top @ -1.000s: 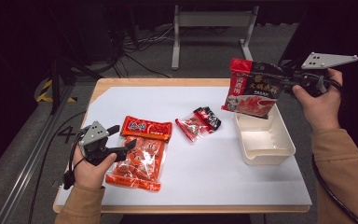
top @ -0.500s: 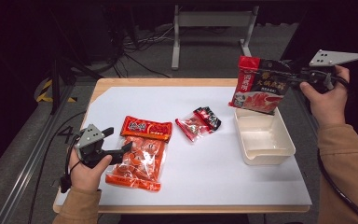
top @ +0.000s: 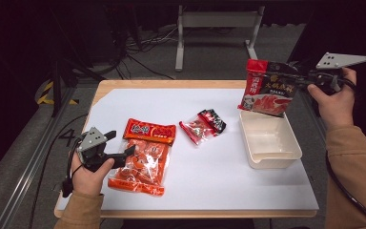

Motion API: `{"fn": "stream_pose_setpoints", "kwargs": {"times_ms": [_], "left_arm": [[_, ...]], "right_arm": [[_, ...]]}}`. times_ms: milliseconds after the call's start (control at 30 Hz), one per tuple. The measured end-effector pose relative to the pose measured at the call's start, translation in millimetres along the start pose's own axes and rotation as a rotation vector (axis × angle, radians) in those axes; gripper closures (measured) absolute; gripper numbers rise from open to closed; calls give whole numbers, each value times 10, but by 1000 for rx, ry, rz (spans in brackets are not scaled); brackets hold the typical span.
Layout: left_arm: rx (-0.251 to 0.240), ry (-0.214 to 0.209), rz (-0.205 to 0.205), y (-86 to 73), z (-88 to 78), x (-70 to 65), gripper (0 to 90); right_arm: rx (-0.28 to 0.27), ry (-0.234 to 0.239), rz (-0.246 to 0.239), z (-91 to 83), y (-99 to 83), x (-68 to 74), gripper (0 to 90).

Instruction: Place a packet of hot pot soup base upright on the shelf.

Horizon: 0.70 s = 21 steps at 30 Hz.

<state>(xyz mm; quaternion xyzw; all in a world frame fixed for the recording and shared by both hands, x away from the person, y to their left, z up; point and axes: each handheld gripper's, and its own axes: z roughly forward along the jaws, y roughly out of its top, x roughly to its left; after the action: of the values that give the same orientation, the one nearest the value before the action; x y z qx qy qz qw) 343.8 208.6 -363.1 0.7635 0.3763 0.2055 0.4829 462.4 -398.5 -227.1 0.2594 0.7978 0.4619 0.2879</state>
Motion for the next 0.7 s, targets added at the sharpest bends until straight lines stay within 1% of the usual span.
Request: {"fn": "stream_pose_setpoints", "kwargs": {"times_ms": [133, 300, 367, 500, 533, 700], "left_arm": [[-1, 3, 3, -3, -2, 9, 153], [3, 5, -8, -27, -14, 7, 152], [5, 8, -6, -38, -29, 8, 152], [6, 16, -18, -63, -67, 6, 151], [4, 19, -15, -68, -76, 10, 151], [7, 25, -30, -101, -102, 20, 151]], "right_arm": [[11, 1, -1, 41, -34, -20, 801], [28, 0, -7, 72, -63, -38, 800], [30, -1, -9, 76, -71, -53, 800], [35, 0, -5, 102, -96, -90, 800], [39, 1, -5, 116, -108, -100, 800], [56, 2, -6, 181, -169, -129, 800]]}}
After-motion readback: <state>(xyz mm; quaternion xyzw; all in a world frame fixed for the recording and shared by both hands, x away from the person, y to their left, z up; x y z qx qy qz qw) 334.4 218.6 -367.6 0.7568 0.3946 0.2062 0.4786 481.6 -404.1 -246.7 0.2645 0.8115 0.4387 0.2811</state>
